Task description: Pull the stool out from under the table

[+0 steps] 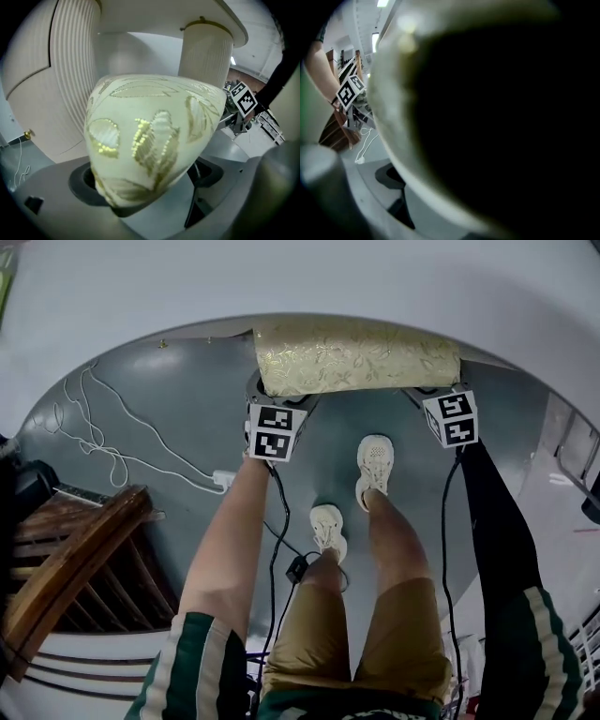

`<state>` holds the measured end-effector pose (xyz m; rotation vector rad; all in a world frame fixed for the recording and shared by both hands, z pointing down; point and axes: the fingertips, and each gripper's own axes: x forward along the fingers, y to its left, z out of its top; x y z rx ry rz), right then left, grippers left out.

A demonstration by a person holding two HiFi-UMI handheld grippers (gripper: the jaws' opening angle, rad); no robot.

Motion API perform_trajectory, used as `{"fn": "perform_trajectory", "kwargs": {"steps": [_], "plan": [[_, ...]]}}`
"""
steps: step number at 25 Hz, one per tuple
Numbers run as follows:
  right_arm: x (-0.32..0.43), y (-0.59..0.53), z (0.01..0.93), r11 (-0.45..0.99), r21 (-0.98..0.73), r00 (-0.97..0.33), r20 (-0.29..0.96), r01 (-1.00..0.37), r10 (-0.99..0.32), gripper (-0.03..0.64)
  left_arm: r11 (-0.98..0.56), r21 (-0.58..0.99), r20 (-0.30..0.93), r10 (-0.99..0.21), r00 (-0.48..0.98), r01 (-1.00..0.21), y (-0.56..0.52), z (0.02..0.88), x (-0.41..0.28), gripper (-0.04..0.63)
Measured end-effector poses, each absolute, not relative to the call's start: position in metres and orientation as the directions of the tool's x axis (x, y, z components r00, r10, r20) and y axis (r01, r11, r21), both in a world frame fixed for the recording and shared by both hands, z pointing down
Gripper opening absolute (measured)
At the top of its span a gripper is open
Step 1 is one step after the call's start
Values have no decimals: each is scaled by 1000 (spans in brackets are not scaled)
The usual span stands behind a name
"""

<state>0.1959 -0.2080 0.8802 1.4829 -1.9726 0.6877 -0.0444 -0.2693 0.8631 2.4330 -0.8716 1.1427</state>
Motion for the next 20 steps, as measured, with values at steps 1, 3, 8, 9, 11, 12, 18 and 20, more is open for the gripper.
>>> {"fn": "perform_trajectory", "kwargs": {"steps": [1,3,8,9,11,12,18,20], "plan": [[195,-211,883,235,-69,-214,704,-970,-677,547,-770,33,779,-379,499,-637,-271,865,-43,471],[196,-213,885,202,-61,-186,701,-977,-689,538,-775,44,789,-360,498,-630,-272,867,-42,471],[204,-211,887,176,14,-112,722,-984,-683,478,-768,64,804,-339,489,-637,-271,865,-40,471],[206,-210,886,182,23,-108,726,-983,-679,465,-766,69,805,-335,489,-639,-271,864,-39,471],[208,-209,886,194,34,-106,736,-980,-669,440,-763,77,817,-320,479,-642,-271,864,-38,471],[209,-209,886,197,35,-107,740,-980,-664,432,-759,79,828,-311,467,-646,-272,864,-39,471],[208,-208,882,199,9,-122,761,-980,-637,428,-755,95,864,-261,431,-649,-273,857,-41,471],[206,-205,882,197,2,-124,767,-980,-629,428,-752,102,870,-249,424,-652,-270,856,-43,471]]}}
